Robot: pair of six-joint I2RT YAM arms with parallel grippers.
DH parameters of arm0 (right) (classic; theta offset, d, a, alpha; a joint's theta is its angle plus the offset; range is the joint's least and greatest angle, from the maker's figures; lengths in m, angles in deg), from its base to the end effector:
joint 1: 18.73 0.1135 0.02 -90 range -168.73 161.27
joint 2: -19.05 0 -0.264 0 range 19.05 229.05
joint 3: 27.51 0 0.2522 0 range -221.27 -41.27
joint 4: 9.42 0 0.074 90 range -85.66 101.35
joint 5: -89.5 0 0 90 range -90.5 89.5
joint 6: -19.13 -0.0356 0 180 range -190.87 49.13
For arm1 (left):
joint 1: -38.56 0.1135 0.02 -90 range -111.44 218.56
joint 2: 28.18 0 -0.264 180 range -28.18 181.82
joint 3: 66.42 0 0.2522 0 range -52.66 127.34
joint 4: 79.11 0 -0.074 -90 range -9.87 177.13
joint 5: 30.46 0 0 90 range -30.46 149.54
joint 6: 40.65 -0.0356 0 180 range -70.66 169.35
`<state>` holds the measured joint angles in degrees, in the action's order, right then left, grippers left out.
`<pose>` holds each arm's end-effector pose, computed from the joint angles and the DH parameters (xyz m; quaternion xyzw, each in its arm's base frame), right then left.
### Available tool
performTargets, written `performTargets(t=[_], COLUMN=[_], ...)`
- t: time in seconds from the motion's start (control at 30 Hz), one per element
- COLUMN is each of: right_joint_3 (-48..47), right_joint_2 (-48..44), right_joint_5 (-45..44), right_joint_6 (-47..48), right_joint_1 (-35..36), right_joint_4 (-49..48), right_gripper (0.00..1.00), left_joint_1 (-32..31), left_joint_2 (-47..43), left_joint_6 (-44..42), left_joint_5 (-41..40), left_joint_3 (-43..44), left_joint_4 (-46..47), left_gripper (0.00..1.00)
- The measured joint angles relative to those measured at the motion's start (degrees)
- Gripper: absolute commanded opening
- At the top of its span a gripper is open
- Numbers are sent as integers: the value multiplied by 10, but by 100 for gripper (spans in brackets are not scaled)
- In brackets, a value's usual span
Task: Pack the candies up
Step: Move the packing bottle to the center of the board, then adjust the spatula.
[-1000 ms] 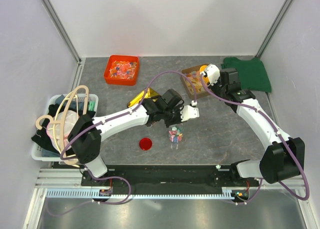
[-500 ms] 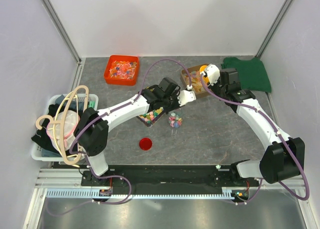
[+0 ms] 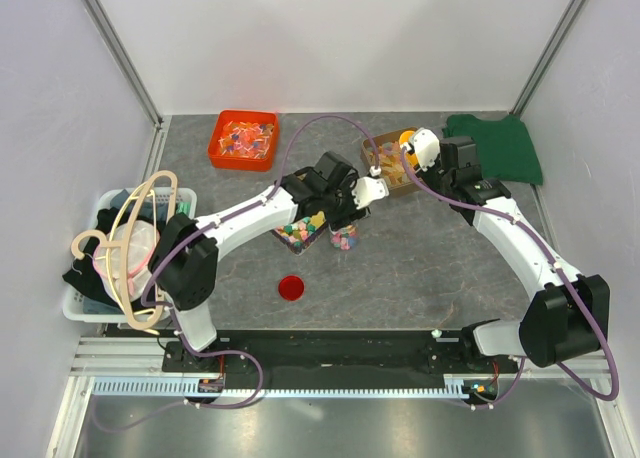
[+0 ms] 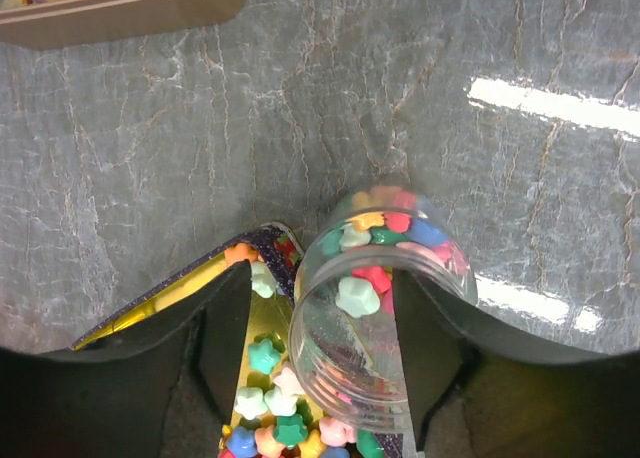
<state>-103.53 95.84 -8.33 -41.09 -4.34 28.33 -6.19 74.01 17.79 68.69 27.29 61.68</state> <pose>0.2892 0.0692 0.2991 -0.3104 0.8439 -0.1190 0.4211 0.2791 -0.2847 0.2536 0.5970 0.7132 -0.1152 0.3488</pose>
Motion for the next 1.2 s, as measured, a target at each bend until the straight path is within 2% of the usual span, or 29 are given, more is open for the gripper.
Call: performTargets(t=[0.13,0.37,0.6,0.73,0.9,1.03,1.2], right_joint_3=[0,0,4,2,-9,-14,-17], right_joint_2=[0,0,-28,-51,-34,-4,16], right_joint_5=[2,17,85,106,95,69,47], right_joint_6=[0,0,7,20,36,41,41], right_joint_1=[0,0,6,48,126,180,196], right_joint_4=[0,0,20,31,43,43,43], right_gripper=[0,0,0,0,0,0,0], left_joint_1=[26,108,133,172,212,223,222], left_joint_2=[-3,-54,-62,-45,-23,-2,14], left_joint_6=[17,56,100,137,183,212,232], left_joint_5=[19,76,136,199,290,349,400], left_joint_3=[19,51,81,133,191,217,219], left_joint_4=[-5,-5,-15,-31,-49,-59,-73], left_gripper=[72,80,86,88,89,89,88])
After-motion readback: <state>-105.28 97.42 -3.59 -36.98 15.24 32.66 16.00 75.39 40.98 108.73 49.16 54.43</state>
